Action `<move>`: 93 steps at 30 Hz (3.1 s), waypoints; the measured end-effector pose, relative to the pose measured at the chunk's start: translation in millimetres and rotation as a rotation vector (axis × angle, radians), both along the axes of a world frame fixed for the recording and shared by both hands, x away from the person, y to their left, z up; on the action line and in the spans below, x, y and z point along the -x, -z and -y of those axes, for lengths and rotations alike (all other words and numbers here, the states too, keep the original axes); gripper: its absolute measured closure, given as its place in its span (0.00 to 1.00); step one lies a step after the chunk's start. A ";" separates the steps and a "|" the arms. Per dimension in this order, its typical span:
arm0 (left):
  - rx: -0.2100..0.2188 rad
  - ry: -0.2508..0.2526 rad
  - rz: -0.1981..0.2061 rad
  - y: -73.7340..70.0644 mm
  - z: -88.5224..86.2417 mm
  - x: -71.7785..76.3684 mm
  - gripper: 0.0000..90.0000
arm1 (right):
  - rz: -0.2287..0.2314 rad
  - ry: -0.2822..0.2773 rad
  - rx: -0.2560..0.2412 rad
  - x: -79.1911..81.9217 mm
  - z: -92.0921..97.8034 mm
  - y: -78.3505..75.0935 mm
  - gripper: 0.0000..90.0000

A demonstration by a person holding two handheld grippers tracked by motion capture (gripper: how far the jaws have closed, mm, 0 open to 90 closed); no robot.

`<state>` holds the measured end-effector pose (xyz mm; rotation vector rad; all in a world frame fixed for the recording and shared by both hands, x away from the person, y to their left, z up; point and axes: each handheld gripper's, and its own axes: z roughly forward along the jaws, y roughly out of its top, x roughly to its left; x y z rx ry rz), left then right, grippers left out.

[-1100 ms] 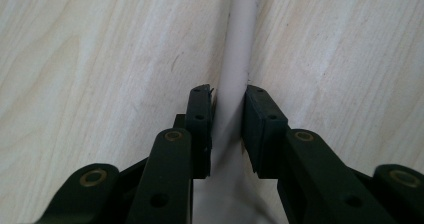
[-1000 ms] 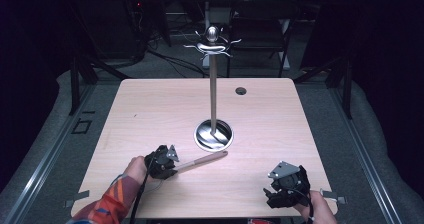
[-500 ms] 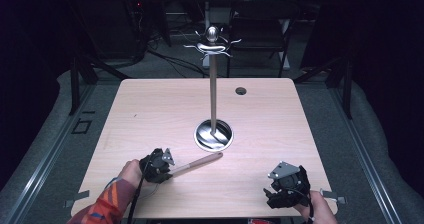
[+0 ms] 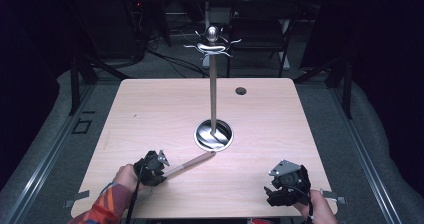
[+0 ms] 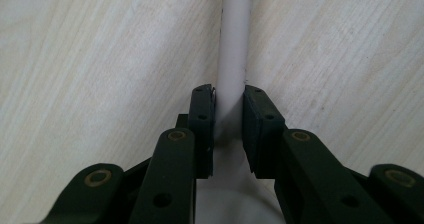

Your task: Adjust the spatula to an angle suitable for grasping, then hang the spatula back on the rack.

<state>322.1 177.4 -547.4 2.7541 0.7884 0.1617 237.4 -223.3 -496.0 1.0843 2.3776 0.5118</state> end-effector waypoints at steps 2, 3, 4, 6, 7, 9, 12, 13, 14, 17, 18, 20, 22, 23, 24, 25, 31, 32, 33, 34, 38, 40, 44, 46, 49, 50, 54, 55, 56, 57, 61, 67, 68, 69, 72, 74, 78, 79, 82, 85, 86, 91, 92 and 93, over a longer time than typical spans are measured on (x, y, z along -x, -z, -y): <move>0.000 -0.011 -0.004 -0.2 -1.5 0.6 0.84 | -0.004 -0.005 0.000 -1.3 -0.5 0.2 0.15; 0.009 -0.025 -0.009 0.0 -3.0 1.2 0.84 | -0.005 -0.003 -0.004 -2.7 -1.4 0.9 0.15; 0.009 -0.025 -0.009 0.0 -3.0 1.2 0.84 | -0.005 -0.003 -0.004 -2.7 -1.4 0.9 0.15; 0.013 -0.026 -0.009 0.1 -5.1 1.4 0.84 | -0.013 0.002 -0.001 -3.8 -1.7 0.8 0.15; 0.014 -0.033 -0.013 -0.1 -6.1 1.7 0.84 | -0.014 0.004 -0.003 -4.2 -2.0 0.6 0.15; 0.011 -0.036 -0.014 -0.3 -7.4 1.8 0.84 | -0.010 0.006 -0.008 -4.0 -2.1 0.9 0.15; 0.010 -0.045 -0.020 -0.5 -7.9 1.5 0.84 | -0.013 0.006 -0.012 -4.0 -0.5 0.2 0.15; 0.009 -0.046 -0.021 -0.6 -7.8 1.4 0.84 | -0.016 0.012 -0.020 -3.9 0.6 -0.3 0.15; 0.007 -0.047 -0.023 -0.6 -7.7 1.0 0.84 | -0.010 0.018 -0.023 -3.9 1.5 -0.6 0.15; 0.007 -0.045 -0.028 -0.8 -7.7 0.2 0.84 | -0.002 0.053 -0.046 -4.4 5.6 -2.2 0.16; 0.005 -0.045 -0.030 -0.9 -7.8 -0.1 0.84 | -0.006 0.070 -0.058 -4.9 7.3 -2.8 0.16; 0.010 -0.044 -0.037 -0.8 -7.8 -0.4 0.84 | -0.009 0.103 -0.093 -5.8 10.9 -3.9 0.16; 0.020 -0.048 -0.044 -1.7 -8.0 -1.5 0.81 | -0.015 0.130 -0.112 -6.2 13.8 -5.1 0.16; 0.021 -0.053 -0.050 -2.8 -7.9 -2.2 0.76 | -0.020 0.137 -0.119 -6.1 14.4 -5.4 0.16; 0.033 -0.058 -0.052 -4.6 -7.7 -3.2 0.70 | -0.016 0.141 -0.133 -6.1 14.3 -4.8 0.16; 0.045 -0.061 -0.050 -5.7 -7.3 -3.5 0.64 | -0.028 0.137 -0.124 -6.5 14.7 -5.3 0.16; 0.068 -0.077 -0.038 -12.8 2.0 -9.6 0.51 | -0.039 0.134 -0.115 -7.1 13.7 -4.3 0.16; 0.065 -0.075 -0.040 -13.3 4.0 -10.4 0.51 | -0.043 0.132 -0.112 -7.2 13.4 -4.2 0.16; 0.062 -0.069 -0.037 -14.1 7.1 -11.5 0.51 | -0.047 0.130 -0.117 -7.3 13.1 -4.0 0.16; 0.063 -0.067 -0.040 -14.5 9.5 -12.5 0.51 | -0.050 0.128 -0.109 -7.5 13.0 -3.9 0.16; 0.043 -0.063 -0.035 -14.6 19.8 -16.7 0.52 | -0.052 0.126 -0.104 -7.6 12.8 -3.4 0.16; 0.032 -0.058 -0.045 -12.6 23.8 -19.2 0.53 | -0.056 0.124 -0.102 -7.5 12.9 -3.4 0.16; 0.022 -0.054 -0.069 -6.1 30.2 -24.6 0.61 | -0.062 0.118 -0.097 -7.6 13.0 -2.9 0.16; 0.017 -0.049 -0.076 -4.1 32.3 -26.3 0.66 | -0.062 0.117 -0.099 -7.7 13.0 -2.6 0.16; 0.000 -0.044 -0.079 -2.3 34.6 -27.6 0.73 | -0.064 0.115 -0.101 -7.5 12.8 -2.5 0.16; -0.005 -0.043 -0.081 -2.0 34.9 -27.7 0.75 | -0.064 0.116 -0.097 -7.6 12.9 -2.5 0.16; -0.024 -0.040 -0.078 -1.2 36.2 -28.6 0.81 | -0.064 0.116 -0.095 -7.2 13.3 -2.4 0.16; -0.024 -0.036 -0.077 -1.0 37.0 -28.8 0.82 | -0.065 0.117 -0.094 -7.1 13.5 -2.2 0.16; -0.026 -0.038 -0.075 -0.9 37.6 -28.7 0.83 | -0.070 0.119 -0.095 -7.0 13.8 -2.2 0.16; -0.032 -0.033 -0.072 -1.1 38.5 -28.6 0.84 | -0.068 0.121 -0.094 -6.7 13.9 -2.3 0.16; -0.048 -0.015 -0.058 -1.4 40.5 -26.8 0.85 | -0.063 0.123 -0.097 -5.6 14.9 -2.6 0.16; -0.050 -0.010 -0.032 -2.0 39.4 -24.8 0.86 | -0.058 0.125 -0.101 -4.8 14.7 -2.7 0.16; -0.045 -0.009 -0.028 -2.5 38.5 -24.5 0.86 | -0.062 0.121 -0.100 -4.8 15.0 -3.0 0.16; -0.035 -0.010 -0.025 -3.5 37.5 -24.0 0.86 | -0.061 0.121 -0.105 -4.6 15.0 -2.9 0.16; -0.014 -0.009 -0.008 -6.0 35.4 -22.6 0.86 | -0.062 0.118 -0.098 -4.3 15.5 -3.6 0.16; -0.007 -0.006 0.004 -8.2 33.9 -21.7 0.86 | -0.063 0.118 -0.099 -4.2 15.6 -3.7 0.16; 0.025 -0.005 0.033 -11.5 30.4 -19.4 0.87 | -0.065 0.115 -0.098 -4.4 15.7 -3.5 0.16; 0.030 -0.006 0.041 -12.5 29.7 -18.4 0.87 | -0.063 0.116 -0.104 -4.4 15.4 -3.1 0.16; 0.059 -0.009 0.072 -14.5 27.2 -15.8 0.87 | -0.067 0.114 -0.104 -4.6 15.0 -3.1 0.16; 0.086 -0.011 0.103 -19.5 22.9 -13.2 0.87 | -0.069 0.110 -0.103 -5.0 14.5 -2.8 0.16; 0.086 -0.011 0.103 -19.5 22.9 -13.2 0.87 | -0.069 0.110 -0.103 -5.0 14.5 -2.8 0.16; 0.122 -0.032 0.142 -24.4 17.3 -9.8 0.87 | -0.070 0.105 -0.102 -5.4 14.3 -2.7 0.16; 0.128 -0.036 0.147 -25.5 16.0 -9.0 0.87 | -0.074 0.105 -0.096 -5.5 14.3 -3.0 0.16; 0.136 -0.043 0.163 -26.6 14.5 -8.2 0.87 | -0.074 0.104 -0.096 -5.6 14.1 -3.0 0.16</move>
